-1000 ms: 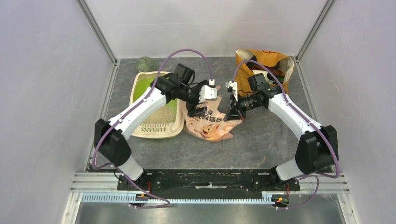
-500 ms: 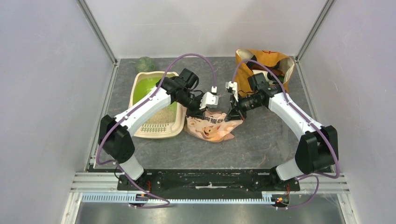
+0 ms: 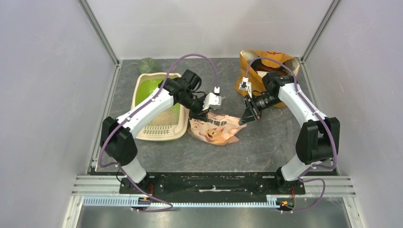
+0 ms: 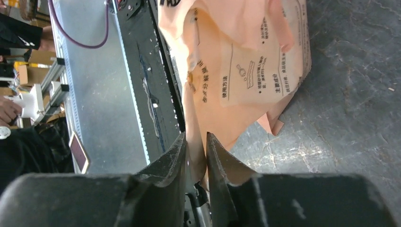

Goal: Fill the litter box with clean litter

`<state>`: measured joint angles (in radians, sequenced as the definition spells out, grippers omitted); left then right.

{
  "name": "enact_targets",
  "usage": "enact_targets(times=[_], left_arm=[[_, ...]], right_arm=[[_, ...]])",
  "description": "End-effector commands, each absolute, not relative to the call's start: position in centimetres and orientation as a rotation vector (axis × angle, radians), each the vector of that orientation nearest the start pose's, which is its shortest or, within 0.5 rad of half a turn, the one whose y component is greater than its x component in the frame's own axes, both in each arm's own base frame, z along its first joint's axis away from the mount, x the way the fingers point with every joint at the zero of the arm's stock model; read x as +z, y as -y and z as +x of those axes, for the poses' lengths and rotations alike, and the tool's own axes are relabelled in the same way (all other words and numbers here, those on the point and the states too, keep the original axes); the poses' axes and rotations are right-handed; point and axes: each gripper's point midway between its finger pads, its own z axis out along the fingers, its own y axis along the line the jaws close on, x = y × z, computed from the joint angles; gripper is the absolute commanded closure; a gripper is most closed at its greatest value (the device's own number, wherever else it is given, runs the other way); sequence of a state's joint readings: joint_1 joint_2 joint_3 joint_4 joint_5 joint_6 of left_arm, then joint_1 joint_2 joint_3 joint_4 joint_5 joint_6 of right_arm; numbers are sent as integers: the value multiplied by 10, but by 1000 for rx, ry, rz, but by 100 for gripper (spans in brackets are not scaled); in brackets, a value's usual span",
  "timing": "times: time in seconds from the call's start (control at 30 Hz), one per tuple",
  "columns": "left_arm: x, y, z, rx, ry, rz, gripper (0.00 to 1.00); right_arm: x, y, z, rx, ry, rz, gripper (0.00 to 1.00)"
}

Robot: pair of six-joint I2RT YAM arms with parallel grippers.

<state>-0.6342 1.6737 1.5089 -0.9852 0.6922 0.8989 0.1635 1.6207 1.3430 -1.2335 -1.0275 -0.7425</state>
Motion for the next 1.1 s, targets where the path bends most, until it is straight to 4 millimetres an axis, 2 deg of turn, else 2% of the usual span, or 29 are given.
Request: enact_targets(times=[0.0,0.03,0.1,0.17,0.27,0.4,0.43,0.47,0.53,0.57,0.63,0.7,0.8,0.9,1.07], left_arm=[[181,277,242,1171,2401,-2416,98],[181,276,241,1176,2401,-2411,98],[179,274,236,1179,2381,-2427,98],[176,270,232,1178,2367,-2440,98],[174,267,229,1159,2342,-2480,98],[176,267,233,1093,2309,-2598,98],[178,269,233,1094,2310,-2606,98],[178,270,233,1099,2310,-2601,98],[178,270,234,1099,2315,-2589,98],[179,270,234,1103,2319,-2582,98],[178,270,231,1120,2317,-2558,98],[178,272,228,1149,2314,-2540,98],[180,273,227,1184,2319,-2518,98],[181,276,227,1214,2312,-2507,98],[183,278,231,1211,2314,-2519,98]], right_arm=[[180,-177,228,1375,-2247,-1116,88],[176,-175,231,1355,-2267,-1117,100],[170,-169,237,1359,-2317,-1062,100],[174,-165,238,1444,-2321,-990,100],[184,-165,228,1566,-2311,-1005,100],[177,-165,232,1569,-2354,-1007,100],[177,-164,234,1555,-2364,-1013,96],[178,-163,237,1532,-2360,-1023,78],[187,-160,242,1441,-2341,-1021,63],[194,-157,247,1359,-2323,-1013,58],[206,-151,255,1153,-2274,-1006,39],[219,-141,268,914,-2179,-1014,26],[241,-135,275,674,-1986,-1020,19],[251,-150,265,625,-1818,-1103,23],[233,-173,249,567,-1597,-1286,23]])
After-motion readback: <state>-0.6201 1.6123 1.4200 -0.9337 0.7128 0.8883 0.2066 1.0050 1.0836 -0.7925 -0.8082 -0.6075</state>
